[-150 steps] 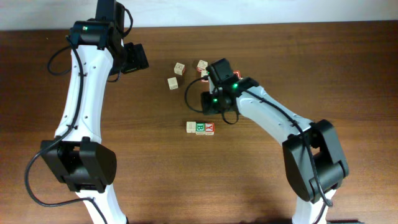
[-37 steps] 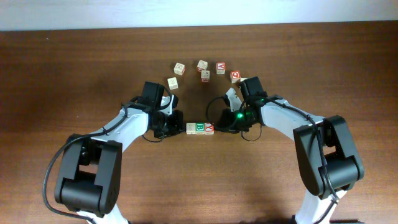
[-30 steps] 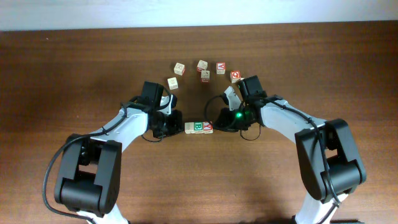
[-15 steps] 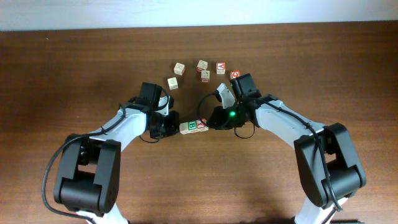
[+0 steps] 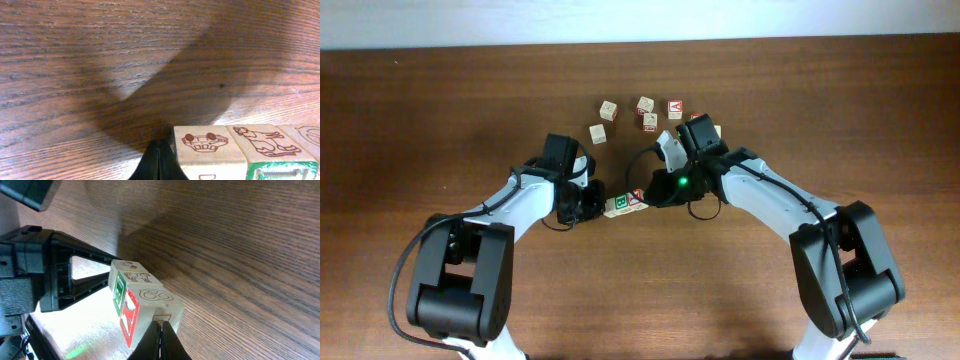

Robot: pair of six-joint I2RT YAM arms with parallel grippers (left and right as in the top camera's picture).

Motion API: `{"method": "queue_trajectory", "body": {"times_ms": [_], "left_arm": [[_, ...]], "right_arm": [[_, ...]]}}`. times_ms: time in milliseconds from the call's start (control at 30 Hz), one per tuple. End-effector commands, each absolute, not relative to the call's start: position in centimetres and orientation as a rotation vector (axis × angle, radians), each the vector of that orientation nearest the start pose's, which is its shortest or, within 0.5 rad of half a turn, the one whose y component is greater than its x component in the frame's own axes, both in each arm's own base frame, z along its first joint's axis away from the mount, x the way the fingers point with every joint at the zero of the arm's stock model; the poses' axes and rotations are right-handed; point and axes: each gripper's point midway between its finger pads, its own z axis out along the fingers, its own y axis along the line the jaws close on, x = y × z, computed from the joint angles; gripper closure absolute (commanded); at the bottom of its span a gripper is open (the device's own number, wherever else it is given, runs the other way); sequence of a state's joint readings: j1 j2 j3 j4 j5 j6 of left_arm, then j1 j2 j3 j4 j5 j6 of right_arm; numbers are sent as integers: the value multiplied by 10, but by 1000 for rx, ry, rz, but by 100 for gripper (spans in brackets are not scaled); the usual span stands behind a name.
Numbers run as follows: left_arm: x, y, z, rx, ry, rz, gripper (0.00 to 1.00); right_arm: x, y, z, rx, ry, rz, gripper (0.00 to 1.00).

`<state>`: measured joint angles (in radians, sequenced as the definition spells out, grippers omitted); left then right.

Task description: Rotate 3 blocks

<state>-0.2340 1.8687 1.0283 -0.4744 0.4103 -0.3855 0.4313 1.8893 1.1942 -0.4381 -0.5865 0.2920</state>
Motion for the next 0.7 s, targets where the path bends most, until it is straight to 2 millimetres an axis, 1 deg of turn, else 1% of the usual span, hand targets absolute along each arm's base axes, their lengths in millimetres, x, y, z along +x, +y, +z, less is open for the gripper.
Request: {"method": "queue_trajectory", "body": {"times_ms": [0,67,367,500,667], "left_arm": [[332,-183,12,-46,2917,-900,100],[332,-183,12,-46,2917,-900,100],[332,-183,12,-46,2917,-901,100],[332,-183,13,-45,2915,-901,100],[332,-183,13,-45,2915,-901,100]], "right_arm": [[317,306,82,-545,2689,1160,96],[315,308,80,-556,2696,1122,96],[312,313,80,-577,2692,1121,96],[306,319,78,-604,2695,1097,96],[306,319,78,-605,2695,1098,96]]}}
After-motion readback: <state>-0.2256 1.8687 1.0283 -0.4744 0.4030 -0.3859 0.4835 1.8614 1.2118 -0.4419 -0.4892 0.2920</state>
